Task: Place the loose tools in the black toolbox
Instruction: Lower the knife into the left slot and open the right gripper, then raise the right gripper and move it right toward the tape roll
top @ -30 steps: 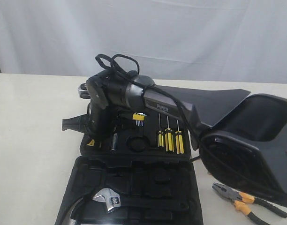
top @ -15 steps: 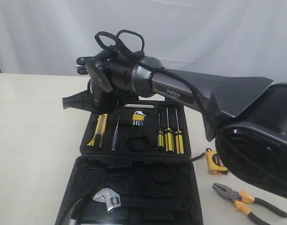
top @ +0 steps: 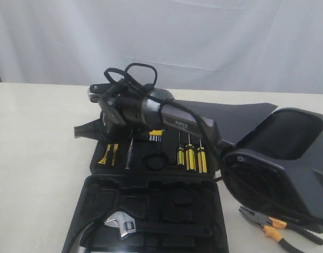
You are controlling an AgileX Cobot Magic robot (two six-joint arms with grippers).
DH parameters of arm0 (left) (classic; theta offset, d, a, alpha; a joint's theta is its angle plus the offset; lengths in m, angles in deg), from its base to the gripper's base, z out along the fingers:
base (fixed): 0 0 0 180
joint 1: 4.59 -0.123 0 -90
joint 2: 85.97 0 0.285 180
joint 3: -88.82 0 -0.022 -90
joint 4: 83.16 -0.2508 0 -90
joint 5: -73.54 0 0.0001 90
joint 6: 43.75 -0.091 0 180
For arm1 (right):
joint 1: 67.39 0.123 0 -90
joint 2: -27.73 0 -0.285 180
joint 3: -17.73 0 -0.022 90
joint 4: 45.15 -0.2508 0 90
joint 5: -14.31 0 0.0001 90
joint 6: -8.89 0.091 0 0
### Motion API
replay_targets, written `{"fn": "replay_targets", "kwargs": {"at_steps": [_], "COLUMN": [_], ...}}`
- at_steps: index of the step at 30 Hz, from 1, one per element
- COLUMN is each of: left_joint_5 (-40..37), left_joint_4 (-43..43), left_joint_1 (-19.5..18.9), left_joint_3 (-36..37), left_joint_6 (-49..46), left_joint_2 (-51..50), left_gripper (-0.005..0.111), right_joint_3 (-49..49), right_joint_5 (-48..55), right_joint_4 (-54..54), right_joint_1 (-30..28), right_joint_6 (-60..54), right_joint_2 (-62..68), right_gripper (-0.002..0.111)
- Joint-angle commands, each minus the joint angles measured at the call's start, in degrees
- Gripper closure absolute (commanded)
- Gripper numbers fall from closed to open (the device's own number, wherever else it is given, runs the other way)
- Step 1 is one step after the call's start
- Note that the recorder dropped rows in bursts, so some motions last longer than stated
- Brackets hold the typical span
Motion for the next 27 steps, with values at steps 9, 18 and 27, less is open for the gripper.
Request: {"fn": "replay_targets", "kwargs": {"at_steps": [9,18,27], "left_joint_5": [0.3,0.3,0.3], "left_joint_4": [0.0,0.0,0.0], "left_joint_1": [0.3,0.3,0.3], "left_joint_3": [0.1,0.1,0.1], "left_joint_6": [0.3,0.3,0.3], "left_joint_2": [0.1,0.1,0.1], "left_gripper": [0.107,0.107,0.107], "right_joint_3": [0.0,0.0,0.0], "right_joint_5": [-1.7,3.6,22.1], "right_joint_4": [0.7,-0.2,-10.2], "right_joint_1": [-0.4,0.5,0.4], "right_joint_6": [0.5,-5.6,-25.5], "right_joint_2": [0.2,-7.3,-16.1], "right_gripper": [0.108,0.108,0.109]}}
